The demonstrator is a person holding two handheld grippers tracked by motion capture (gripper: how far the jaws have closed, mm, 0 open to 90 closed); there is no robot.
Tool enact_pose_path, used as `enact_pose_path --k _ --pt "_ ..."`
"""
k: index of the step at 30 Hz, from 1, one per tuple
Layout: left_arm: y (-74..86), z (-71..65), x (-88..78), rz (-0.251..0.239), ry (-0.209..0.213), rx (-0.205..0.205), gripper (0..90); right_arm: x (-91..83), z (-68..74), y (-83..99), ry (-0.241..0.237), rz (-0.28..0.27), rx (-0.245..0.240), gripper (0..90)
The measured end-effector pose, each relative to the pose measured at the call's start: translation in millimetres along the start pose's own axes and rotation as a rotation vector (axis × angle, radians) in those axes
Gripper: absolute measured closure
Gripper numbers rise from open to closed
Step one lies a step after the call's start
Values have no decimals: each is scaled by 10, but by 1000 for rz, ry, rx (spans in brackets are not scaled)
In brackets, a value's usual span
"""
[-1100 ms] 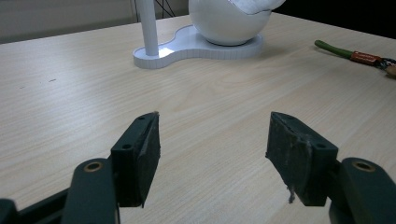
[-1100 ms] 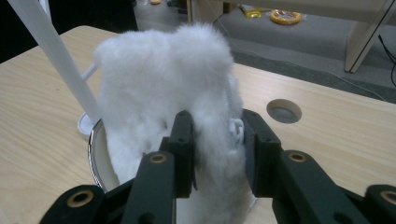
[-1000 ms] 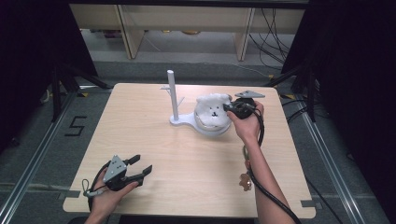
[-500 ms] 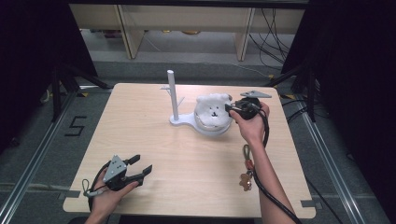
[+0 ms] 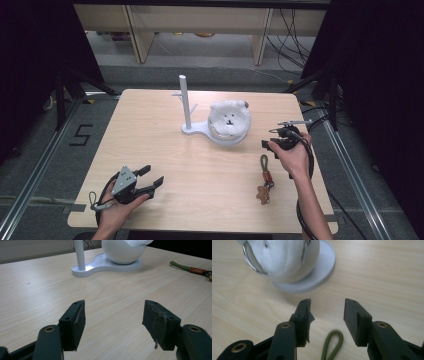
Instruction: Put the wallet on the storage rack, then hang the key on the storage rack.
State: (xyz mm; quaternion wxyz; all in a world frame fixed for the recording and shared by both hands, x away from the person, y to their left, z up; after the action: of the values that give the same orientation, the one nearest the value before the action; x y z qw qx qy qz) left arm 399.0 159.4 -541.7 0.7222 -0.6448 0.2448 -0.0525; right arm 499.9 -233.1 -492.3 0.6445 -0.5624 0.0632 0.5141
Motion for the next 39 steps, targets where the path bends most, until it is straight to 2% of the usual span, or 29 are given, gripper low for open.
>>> enact_pose_path --k 2,3,4,5,6,8,9,11,13,14,15,16,17,19,20,21,22,23,25,27,28,29,30,31,32,33,35,36,39 --pt "2 1 5 2 -2 1 344 -21 -16 93 -3 20 27 586" --pt "-4 17 6 0 -5 30 344 -21 -16 93 -3 20 27 586" --pt "-6 -5 6 -4 0 7 344 -45 -43 168 -5 32 41 587" --pt "-6 -5 6 -4 0 7 344 -45 -43 168 -5 32 41 587" --pt "-3 -11 1 1 -2 -2 344 -71 -88 227 18 41 45 592" --pt "-6 -14 -1 -2 0 1 344 -98 -94 272 20 47 68 599" --pt "-10 1 -5 -2 -3 29 344 -98 -94 272 20 47 68 599" --pt "-7 -9 -16 -3 0 24 344 -122 -105 300 29 54 66 612" --pt "2 -10 -26 -4 -1 27 344 -156 -122 341 57 85 78 627" --pt "3 -10 -33 -3 -1 33 344 -162 -105 365 26 105 88 631" --pt "2 -36 -40 -3 5 4 344 -168 -84 393 26 122 116 631" --pt "-7 -18 -46 -4 -2 30 344 -164 -80 417 30 132 126 633" --pt "-15 -16 -42 -10 -1 31 343 -167 -70 448 44 148 153 634" --pt "-13 -12 -32 -11 -1 35 343 -163 -87 500 55 183 143 631" --pt "2 -28 -31 -1 1 8 344 -159 -72 549 25 223 144 614" --pt "0 -13 -28 -2 -3 35 344 -159 -72 549 25 223 144 614" --pt "2 -16 -25 -4 -1 38 344 -132 -50 561 30 215 190 606" --pt "5 -19 -26 0 0 41 344 -134 -56 591 13 248 184 604" --pt "-1 -18 -20 0 -1 43 344 -109 -67 608 25 254 200 607" --pt "-7 -43 -7 2 5 17 343 -101 -70 641 15 277 223 612" --pt "-27 -47 1 -5 5 40 343 -108 30 684 23 320 350 617" --pt "-27 -47 1 -5 5 40 343 -108 30 684 23 320 350 617" --pt "-24 -55 8 -7 8 45 343 -107 -65 682 28 322 257 622" --pt "-8 -79 7 0 19 33 343 -106 -56 696 31 332 275 623" --pt "0 -101 6 0 29 18 343 -91 -61 693 19 322 252 625" --pt "6 -106 4 0 29 16 344 -89 -19 711 19 332 296 629" --pt "7 -116 -7 5 33 16 344 -71 -46 723 24 334 273 629" --pt "3 -115 -19 10 27 23 343 -69 -28 738 33 352 303 632" --pt "-4 -121 -20 7 30 32 343 -11 -44 745 49 380 307 638"
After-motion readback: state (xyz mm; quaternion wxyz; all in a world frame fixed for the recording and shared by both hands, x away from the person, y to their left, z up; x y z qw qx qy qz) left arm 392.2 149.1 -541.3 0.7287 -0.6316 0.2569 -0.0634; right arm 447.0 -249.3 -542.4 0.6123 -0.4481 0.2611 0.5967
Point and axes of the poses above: each handheld gripper's, and its own axes: x roughly forward along the jaws, y roughly out of its underside, z roughly to its left, the point moved 9 cm from there along x, roughly forward along the jaws, and after that the axes turned 15 degrees about -y, right-handed, at the moved point
